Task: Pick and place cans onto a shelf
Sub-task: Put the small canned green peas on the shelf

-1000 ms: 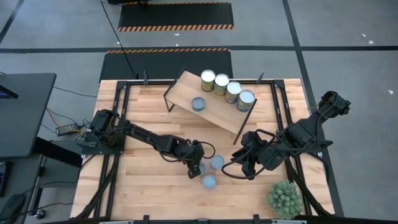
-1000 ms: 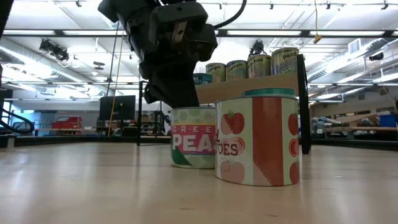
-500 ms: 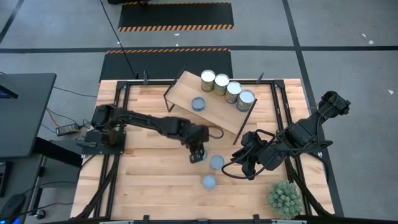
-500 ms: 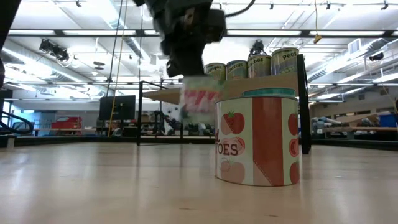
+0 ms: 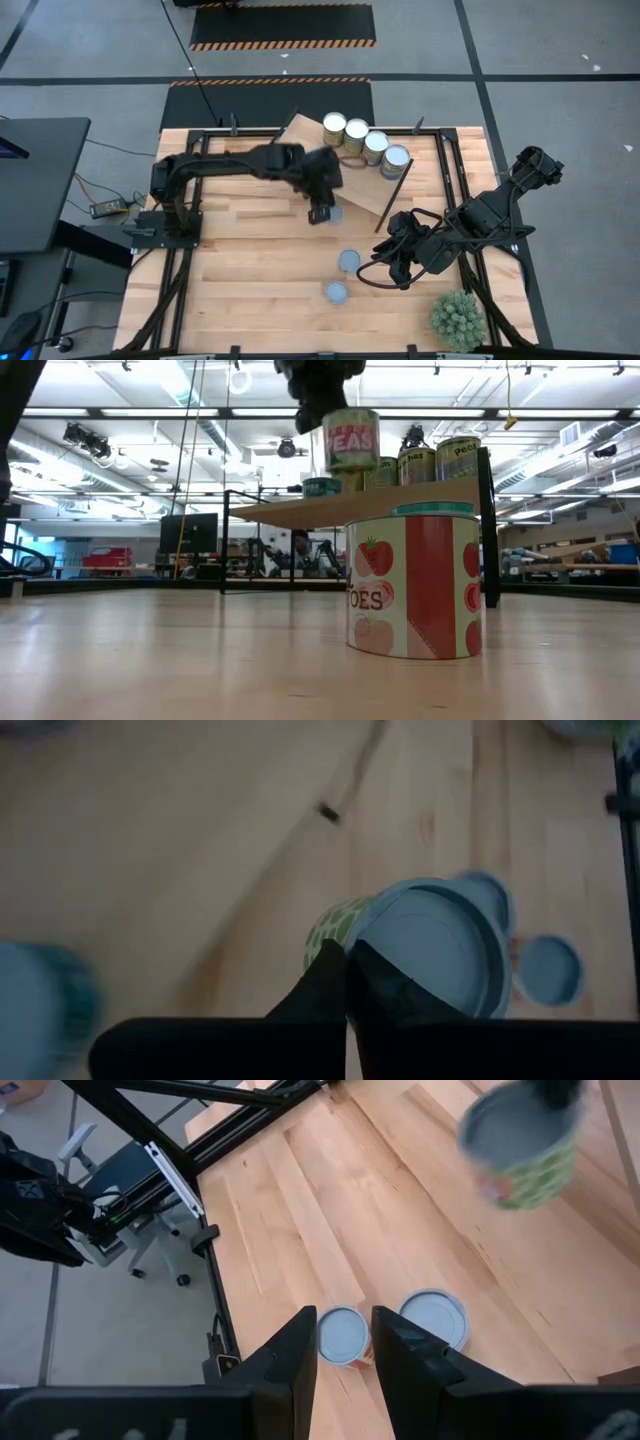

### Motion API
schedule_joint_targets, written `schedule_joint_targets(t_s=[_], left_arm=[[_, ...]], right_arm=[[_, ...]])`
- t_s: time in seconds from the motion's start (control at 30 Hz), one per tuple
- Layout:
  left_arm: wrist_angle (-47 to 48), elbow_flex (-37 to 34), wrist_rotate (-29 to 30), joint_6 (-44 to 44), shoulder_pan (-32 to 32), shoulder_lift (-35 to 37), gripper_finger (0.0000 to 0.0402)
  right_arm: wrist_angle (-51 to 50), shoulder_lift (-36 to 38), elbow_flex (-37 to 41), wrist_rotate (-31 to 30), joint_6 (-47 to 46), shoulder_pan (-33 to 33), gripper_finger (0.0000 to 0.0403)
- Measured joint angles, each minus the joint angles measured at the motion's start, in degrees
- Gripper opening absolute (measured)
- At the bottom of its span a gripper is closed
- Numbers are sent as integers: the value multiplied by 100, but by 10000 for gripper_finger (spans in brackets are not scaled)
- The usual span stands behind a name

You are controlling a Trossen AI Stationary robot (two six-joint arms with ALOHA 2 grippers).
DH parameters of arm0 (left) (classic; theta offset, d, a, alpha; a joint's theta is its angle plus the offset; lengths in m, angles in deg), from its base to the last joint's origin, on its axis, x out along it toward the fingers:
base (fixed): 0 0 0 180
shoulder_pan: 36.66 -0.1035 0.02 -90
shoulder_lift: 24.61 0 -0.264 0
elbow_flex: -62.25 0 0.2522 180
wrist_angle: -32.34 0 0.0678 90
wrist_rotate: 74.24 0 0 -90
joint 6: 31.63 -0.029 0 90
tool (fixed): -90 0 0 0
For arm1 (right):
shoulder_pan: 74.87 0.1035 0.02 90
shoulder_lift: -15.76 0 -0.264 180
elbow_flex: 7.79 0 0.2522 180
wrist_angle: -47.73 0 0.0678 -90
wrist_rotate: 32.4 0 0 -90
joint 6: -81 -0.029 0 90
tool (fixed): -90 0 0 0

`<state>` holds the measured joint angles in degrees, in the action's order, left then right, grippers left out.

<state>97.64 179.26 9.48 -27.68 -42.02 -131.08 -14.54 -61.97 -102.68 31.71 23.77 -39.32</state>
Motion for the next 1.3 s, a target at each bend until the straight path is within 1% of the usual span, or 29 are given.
schedule_joint_targets(t_s=[0.1,0.17,0.37,0.57,0.63,0.97,1.17,1.3], left_arm=[[-19,199,33,-90,-249,2,3],[-105,299,157,-187,-378,2,3],[-523,314,595,-712,-618,-7,2],[-603,316,773,-1221,-732,-130,2],[-492,307,760,-1348,-774,-170,2],[-570,312,735,-1606,-874,-326,2],[-539,312,584,-1728,-1035,-326,5],[-535,312,310,-1936,-1141,-328,7]], right_arm=[[4,0,0,0,0,0,105],[20,0,0,-14,-9,0,105],[169,0,0,-149,-18,0,105],[264,-2,0,-155,-52,-2,105],[264,-2,0,-171,-104,-2,105],[305,-4,0,-283,-153,-2,105],[351,-4,0,-317,-131,-27,105],[349,-4,0,-313,-131,-85,105]])
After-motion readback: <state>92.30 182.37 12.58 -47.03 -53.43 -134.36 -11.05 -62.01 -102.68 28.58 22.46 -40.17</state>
